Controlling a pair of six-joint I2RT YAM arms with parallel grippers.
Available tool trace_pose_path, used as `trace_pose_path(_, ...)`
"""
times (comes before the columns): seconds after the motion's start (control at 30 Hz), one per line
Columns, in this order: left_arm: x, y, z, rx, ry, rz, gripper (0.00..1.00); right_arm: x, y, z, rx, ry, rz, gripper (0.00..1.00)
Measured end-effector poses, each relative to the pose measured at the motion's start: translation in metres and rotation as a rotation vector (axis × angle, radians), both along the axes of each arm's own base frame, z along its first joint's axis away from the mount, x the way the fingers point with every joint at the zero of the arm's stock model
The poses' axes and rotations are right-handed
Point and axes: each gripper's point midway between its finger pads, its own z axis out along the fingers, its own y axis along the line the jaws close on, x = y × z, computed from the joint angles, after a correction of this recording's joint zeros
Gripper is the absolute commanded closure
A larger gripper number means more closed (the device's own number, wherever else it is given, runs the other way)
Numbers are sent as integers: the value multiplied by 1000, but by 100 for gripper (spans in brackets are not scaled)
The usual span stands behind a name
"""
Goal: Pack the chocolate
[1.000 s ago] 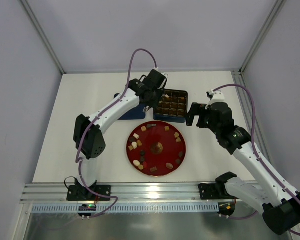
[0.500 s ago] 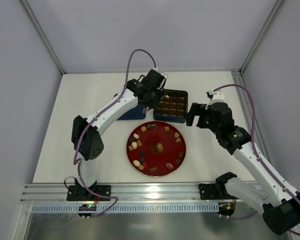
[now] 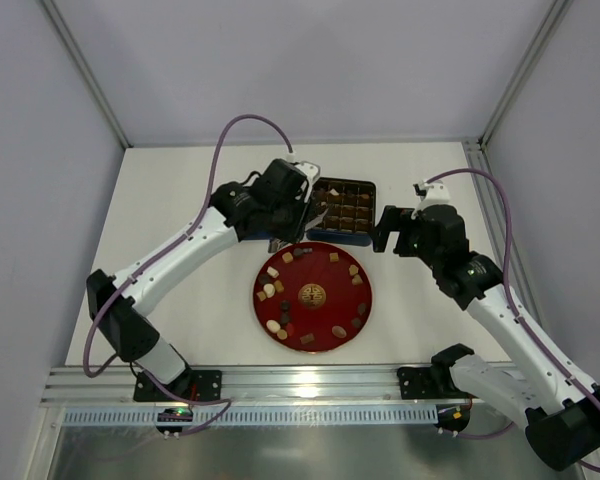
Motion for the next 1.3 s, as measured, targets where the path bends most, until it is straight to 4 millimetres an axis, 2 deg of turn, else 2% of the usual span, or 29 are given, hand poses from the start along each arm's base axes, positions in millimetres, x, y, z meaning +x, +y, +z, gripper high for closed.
trace_pose_path(0.27, -52, -4, -35, 52, 110, -48, 60, -1, 0, 1, 1, -2, 0, 0)
trace_pose_path(0.47, -72, -12, -48, 63, 151, -60, 59, -1, 0, 1, 0, -1, 0, 0)
trace_pose_path(0.67, -74, -17, -49, 56, 145, -53, 58, -1, 0, 1, 0, -1, 0, 0)
trace_pose_path(0.97, -64, -24, -76, 116, 155, -36, 58, -1, 0, 1, 0, -1, 0, 0)
trace_pose_path(1.3, -56, -34, -86, 113, 149, -35, 58, -1, -1, 1, 0, -1, 0, 0)
